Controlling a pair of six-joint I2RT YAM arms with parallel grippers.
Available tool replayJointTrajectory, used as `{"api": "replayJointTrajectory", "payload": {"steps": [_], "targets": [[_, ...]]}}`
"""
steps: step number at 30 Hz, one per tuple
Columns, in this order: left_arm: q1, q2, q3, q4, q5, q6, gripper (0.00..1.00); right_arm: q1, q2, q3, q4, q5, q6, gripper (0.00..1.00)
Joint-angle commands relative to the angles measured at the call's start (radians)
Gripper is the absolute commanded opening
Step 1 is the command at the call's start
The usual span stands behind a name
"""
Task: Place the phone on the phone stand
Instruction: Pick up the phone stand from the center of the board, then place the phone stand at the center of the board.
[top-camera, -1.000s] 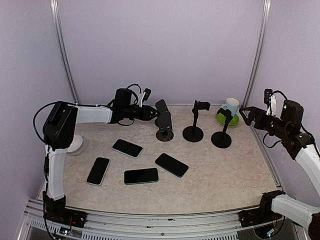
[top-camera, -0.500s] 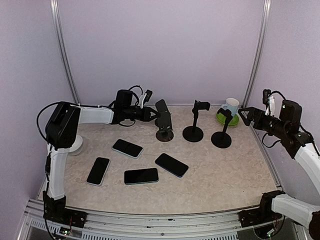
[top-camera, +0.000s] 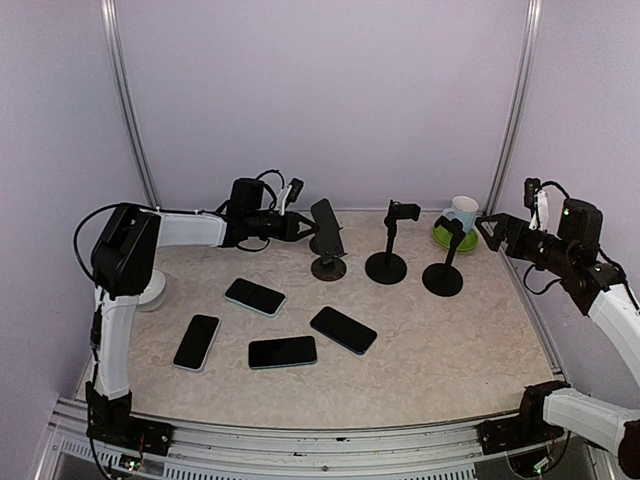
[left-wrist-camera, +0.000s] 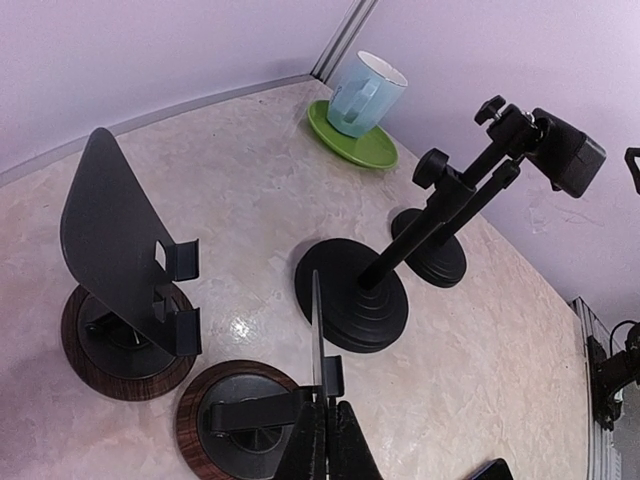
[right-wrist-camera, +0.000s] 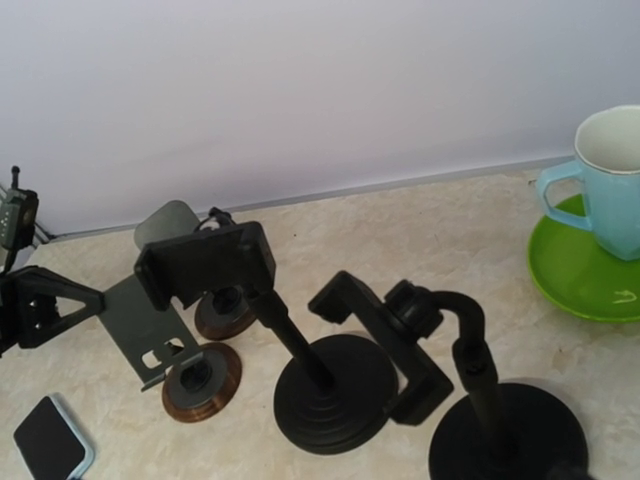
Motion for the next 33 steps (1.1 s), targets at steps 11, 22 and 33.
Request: {"api": "replayJointTrajectory", "payload": {"steps": [11,22,33], "targets": [[0.072,-0.309,-0.165,-0.011,-0.033,0.088,0.0,0.01,-0.041,-0.014,0.018,-0.007,0.0,1.0],[0.221,-0.386,-0.185,-0.188,0.117,0.206,0.0,0.01,-0.042,-0.009,0.02,-0.033,0.007,1.0],[0.404,-0.45,-0.067,-0.41,0.164,0.421,0.0,0.01,-0.066,-0.052,0.076,-0.087,0.046,1.0]]}}
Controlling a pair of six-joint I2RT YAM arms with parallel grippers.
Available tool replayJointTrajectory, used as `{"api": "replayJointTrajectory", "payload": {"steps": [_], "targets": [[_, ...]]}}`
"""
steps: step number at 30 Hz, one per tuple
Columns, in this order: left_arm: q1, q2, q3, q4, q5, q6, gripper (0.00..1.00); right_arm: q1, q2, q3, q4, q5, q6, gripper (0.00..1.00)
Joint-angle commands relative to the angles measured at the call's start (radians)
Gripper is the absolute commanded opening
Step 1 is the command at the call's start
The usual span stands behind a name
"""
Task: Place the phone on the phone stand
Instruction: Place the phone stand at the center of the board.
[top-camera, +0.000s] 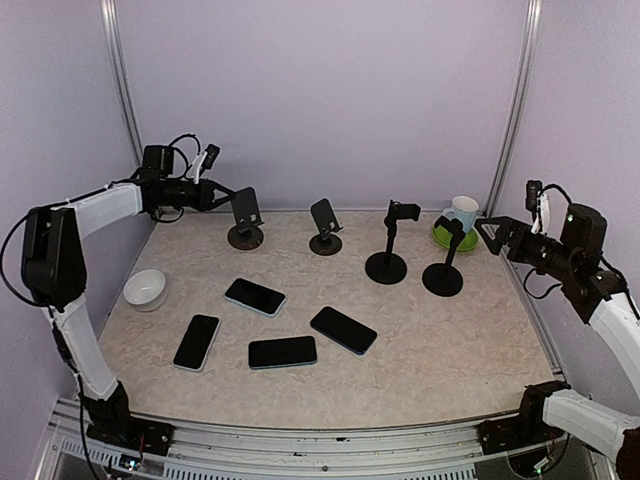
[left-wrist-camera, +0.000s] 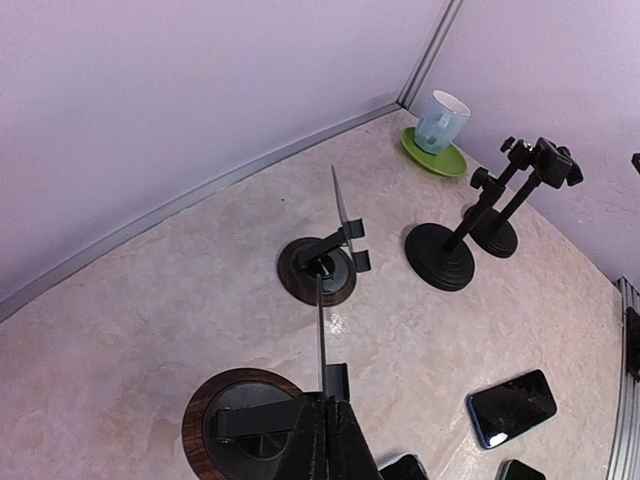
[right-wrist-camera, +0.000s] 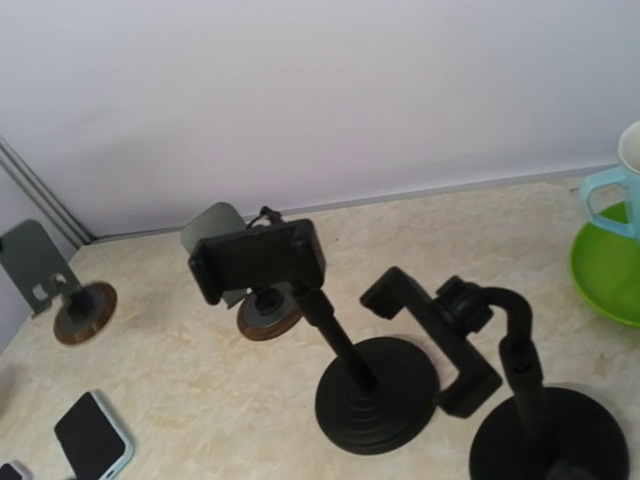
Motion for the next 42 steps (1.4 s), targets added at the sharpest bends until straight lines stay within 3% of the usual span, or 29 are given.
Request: {"api": "replayJointTrajectory", "payload": {"steps": [1,9,13,22,33,42], "targets": [[0.081,-0.081,0.045,-0.011,0.065,0.093,0.0,0.01,-0.018,-0.018,0.043,-0.03,0.015,1.0],[0.157,-0.031,0.08,-0.064,0.101,0.163,0.0,0.01,-0.031,-0.032,0.061,-0.032,0.012,1.0],[0.196,-0.007,0.073,-0.02,0.188,0.162,0.0,0.01,-0.014,-0.03,0.071,-0.054,0.019,1.0],[0.218,0.106,0.126,-0.029,0.242,0.202,0.0,0.009,-0.014,-0.035,0.071,-0.059,0.019,1.0],[0.246,0.233,0.249,-0.132,0.222,0.265,0.0,0.012,-0.007,-0.039,0.061,-0.032,-0.003,1.0],[0.287,0.271,0.26,-0.137,0.186,0.258,0.0,0.012,0.001,-0.04,0.059,-0.031,-0.009,1.0]]}}
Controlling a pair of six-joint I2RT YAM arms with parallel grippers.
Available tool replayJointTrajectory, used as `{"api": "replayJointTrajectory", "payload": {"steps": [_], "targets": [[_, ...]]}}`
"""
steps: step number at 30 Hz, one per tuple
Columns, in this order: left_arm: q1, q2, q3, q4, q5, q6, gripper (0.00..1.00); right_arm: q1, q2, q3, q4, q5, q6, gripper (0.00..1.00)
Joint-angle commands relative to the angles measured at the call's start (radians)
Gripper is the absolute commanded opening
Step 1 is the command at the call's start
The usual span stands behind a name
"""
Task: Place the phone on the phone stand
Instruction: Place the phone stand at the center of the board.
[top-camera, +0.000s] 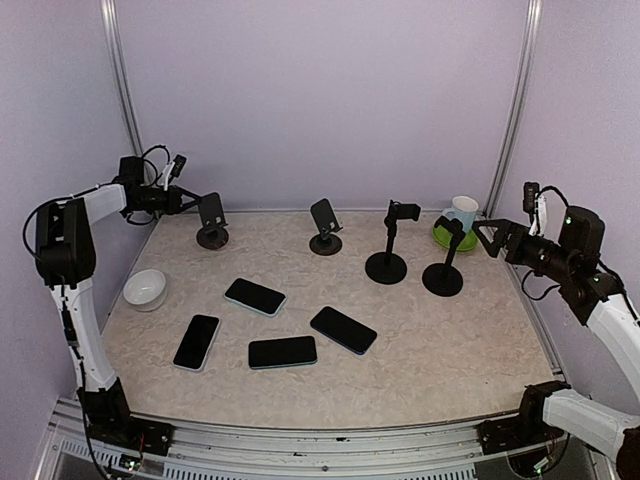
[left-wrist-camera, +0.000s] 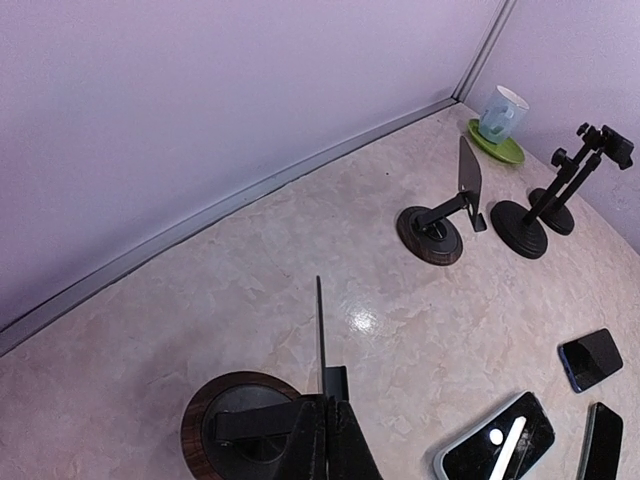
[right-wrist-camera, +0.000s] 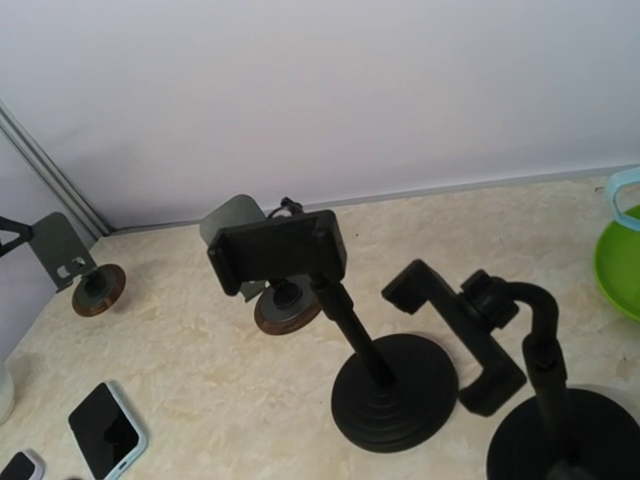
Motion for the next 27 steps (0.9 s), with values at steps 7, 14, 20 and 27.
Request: {"api": "replayJointTrajectory", "payload": {"steps": [7,14,20,27], "targets": [[0.038,0.031,0.007,0.032,-0.03,-0.014,0.0,0.011,-0.004,-0.015,0.017,0.018,-0.016,1.0],[0.056,0.038,-0.022,0.068,-0.04,-0.051,0.0,0.011,-0.006,-0.013,0.018,0.02,-0.017,1.0],[0.064,0.049,-0.033,0.078,-0.068,-0.068,0.0,0.011,-0.001,-0.004,0.015,0.017,-0.016,1.0],[0.07,0.061,-0.025,0.087,-0.085,-0.084,0.04,0.013,-0.004,-0.007,0.011,0.022,-0.02,1.0]]}}
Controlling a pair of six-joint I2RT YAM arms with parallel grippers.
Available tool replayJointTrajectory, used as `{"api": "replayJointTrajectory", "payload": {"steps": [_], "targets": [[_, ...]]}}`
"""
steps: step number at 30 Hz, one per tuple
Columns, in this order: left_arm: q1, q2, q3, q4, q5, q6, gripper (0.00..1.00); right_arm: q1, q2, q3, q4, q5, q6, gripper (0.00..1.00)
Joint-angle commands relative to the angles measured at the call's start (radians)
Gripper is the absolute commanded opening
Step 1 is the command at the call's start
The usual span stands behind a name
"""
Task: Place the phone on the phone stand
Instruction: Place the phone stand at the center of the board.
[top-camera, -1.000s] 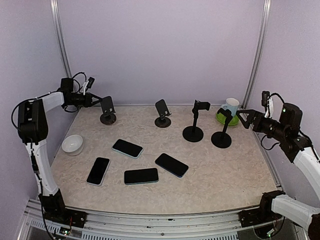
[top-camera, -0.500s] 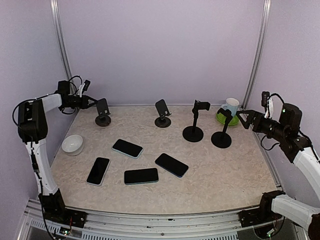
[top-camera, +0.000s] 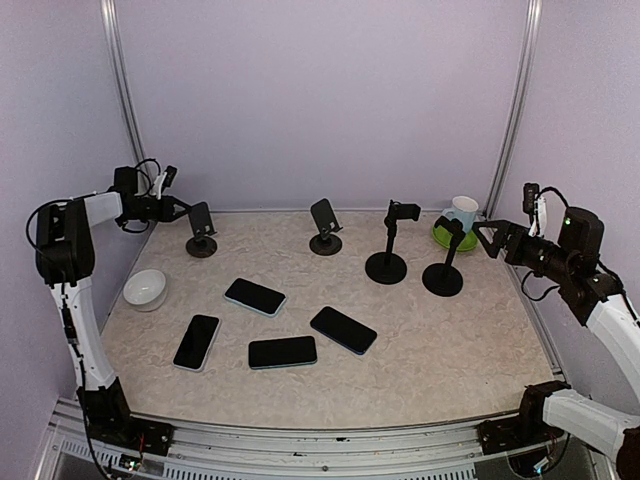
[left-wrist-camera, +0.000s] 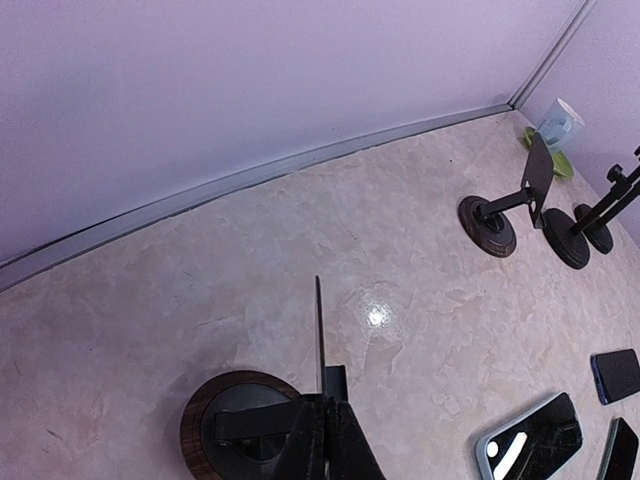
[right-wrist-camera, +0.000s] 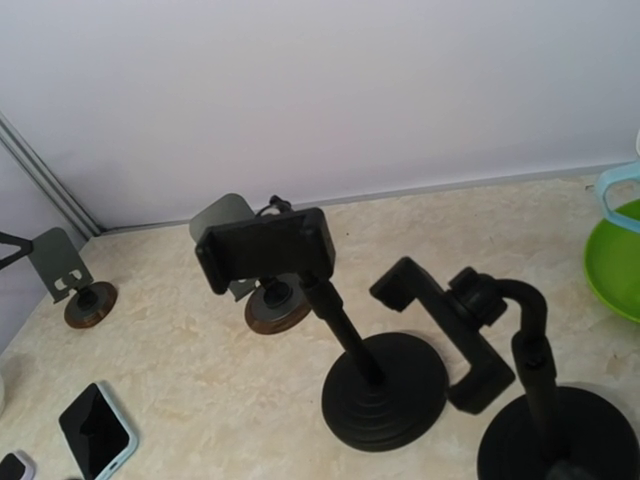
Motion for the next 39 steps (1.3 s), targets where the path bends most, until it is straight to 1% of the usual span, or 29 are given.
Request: {"api": "replayJointTrajectory", "payload": {"steps": [1,9,12,14,16,18,20,21,24,26,27,28,29,34,36,39], "targets": [[0.011,0.016,0.002,0.047,-0.006,-0.016,0.05,0.012,-0.004,-0.002,0.011,0.009,-0.014,1.0],[0.014,0.024,-0.004,0.064,-0.042,-0.037,0.17,0.013,0.0,0.003,0.009,0.009,-0.016,1.0],[0.014,0.025,-0.004,0.071,-0.061,-0.052,0.25,0.013,0.002,0.003,0.01,0.01,-0.016,1.0],[0.014,0.026,-0.005,0.073,-0.076,-0.057,0.28,0.013,0.003,0.002,0.009,0.01,-0.015,1.0],[0.015,0.022,-0.004,0.08,-0.103,-0.068,0.36,0.013,0.005,0.005,0.008,0.01,-0.016,1.0],[0.014,0.016,-0.006,0.085,-0.127,-0.077,0.48,0.013,0.004,0.006,0.007,0.01,-0.016,1.0],[0.013,0.003,-0.012,0.098,-0.148,-0.093,0.55,0.013,0.004,0.004,0.008,0.011,-0.017,1.0],[0.014,-0.007,-0.019,0.108,-0.166,-0.11,0.57,0.013,0.004,0.005,0.007,0.012,-0.017,1.0],[0.008,-0.054,-0.053,0.136,-0.241,-0.184,0.63,0.013,0.0,0.008,0.002,0.01,-0.018,1.0],[-0.002,-0.096,-0.082,0.145,-0.319,-0.245,0.71,0.013,-0.006,0.006,0.001,0.014,-0.015,1.0],[-0.009,-0.117,-0.106,0.147,-0.323,-0.27,0.78,0.014,-0.009,0.006,0.001,0.018,-0.015,1.0],[-0.021,-0.143,-0.126,0.146,-0.359,-0.3,0.84,0.013,-0.012,0.008,0.001,0.021,-0.012,1.0],[-0.035,-0.169,-0.148,0.142,-0.406,-0.331,0.87,0.013,-0.014,0.007,0.0,0.024,-0.013,1.0],[-0.155,-0.284,-0.242,0.083,-0.664,-0.452,0.98,0.013,-0.022,0.007,0.001,0.024,-0.011,1.0],[-0.199,-0.307,-0.257,0.052,-0.766,-0.487,0.99,0.013,-0.025,0.013,-0.002,0.014,-0.011,1.0],[-0.237,-0.338,-0.285,0.036,-0.845,-0.536,0.99,0.013,-0.029,0.01,-0.001,0.012,-0.012,1.0]]}}
